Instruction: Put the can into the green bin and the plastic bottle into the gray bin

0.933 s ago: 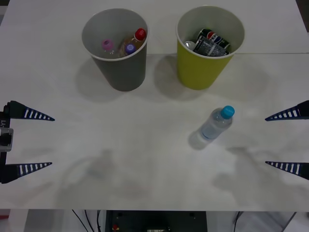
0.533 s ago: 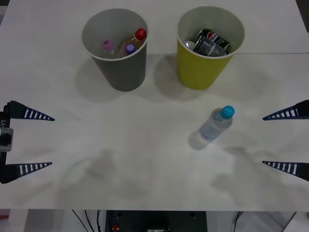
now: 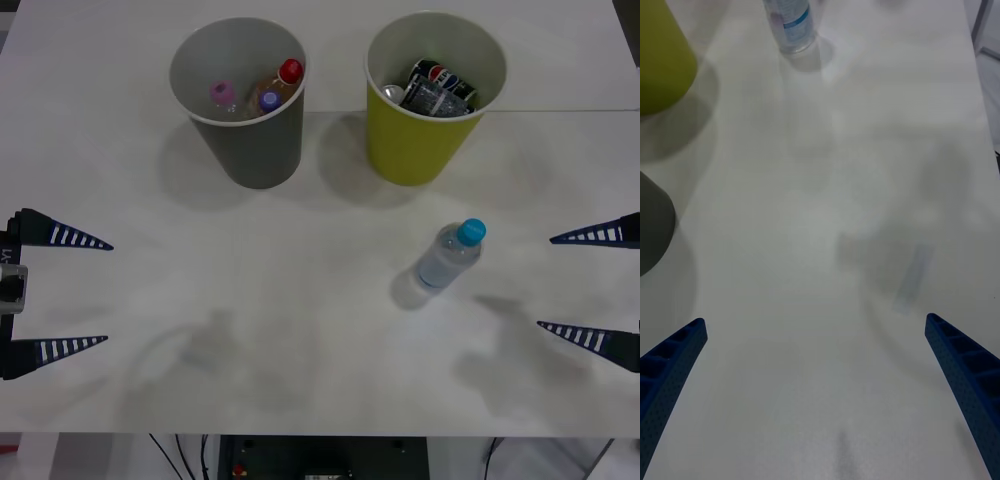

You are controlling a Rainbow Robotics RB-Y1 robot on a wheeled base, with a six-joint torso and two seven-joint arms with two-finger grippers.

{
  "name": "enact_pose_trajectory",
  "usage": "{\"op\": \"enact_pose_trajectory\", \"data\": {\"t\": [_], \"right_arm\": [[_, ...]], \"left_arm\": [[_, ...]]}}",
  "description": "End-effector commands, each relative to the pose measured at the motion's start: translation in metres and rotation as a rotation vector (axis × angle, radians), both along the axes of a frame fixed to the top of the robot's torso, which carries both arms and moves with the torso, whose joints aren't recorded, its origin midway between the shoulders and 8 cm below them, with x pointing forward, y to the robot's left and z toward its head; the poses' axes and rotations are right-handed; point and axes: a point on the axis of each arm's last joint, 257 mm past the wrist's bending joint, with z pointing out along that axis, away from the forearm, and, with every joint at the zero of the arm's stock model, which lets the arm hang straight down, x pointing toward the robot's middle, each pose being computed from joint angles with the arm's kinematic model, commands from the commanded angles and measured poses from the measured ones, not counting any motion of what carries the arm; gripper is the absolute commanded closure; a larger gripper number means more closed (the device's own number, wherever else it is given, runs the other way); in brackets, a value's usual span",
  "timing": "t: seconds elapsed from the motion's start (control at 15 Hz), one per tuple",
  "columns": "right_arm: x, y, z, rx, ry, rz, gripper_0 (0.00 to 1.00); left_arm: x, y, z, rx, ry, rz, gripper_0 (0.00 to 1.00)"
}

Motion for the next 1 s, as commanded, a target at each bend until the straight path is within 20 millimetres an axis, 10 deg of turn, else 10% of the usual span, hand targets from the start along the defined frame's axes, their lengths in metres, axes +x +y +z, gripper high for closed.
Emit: {"op": "enact_pose_trajectory", "data": {"t": [0.07,1.0], "right_arm": [[0.006,0.001,-0.006,0.055,-0.021,-0.028,0.00],[0.038,0.032,-0.070,0.322,-0.069,-0.096,0.00]], "left_arm": [[0.000,0.000,0.000,0.000,0.000,0.000,0.00],[0.000,0.000,0.000,0.000,0.000,0.000,0.00]]}}
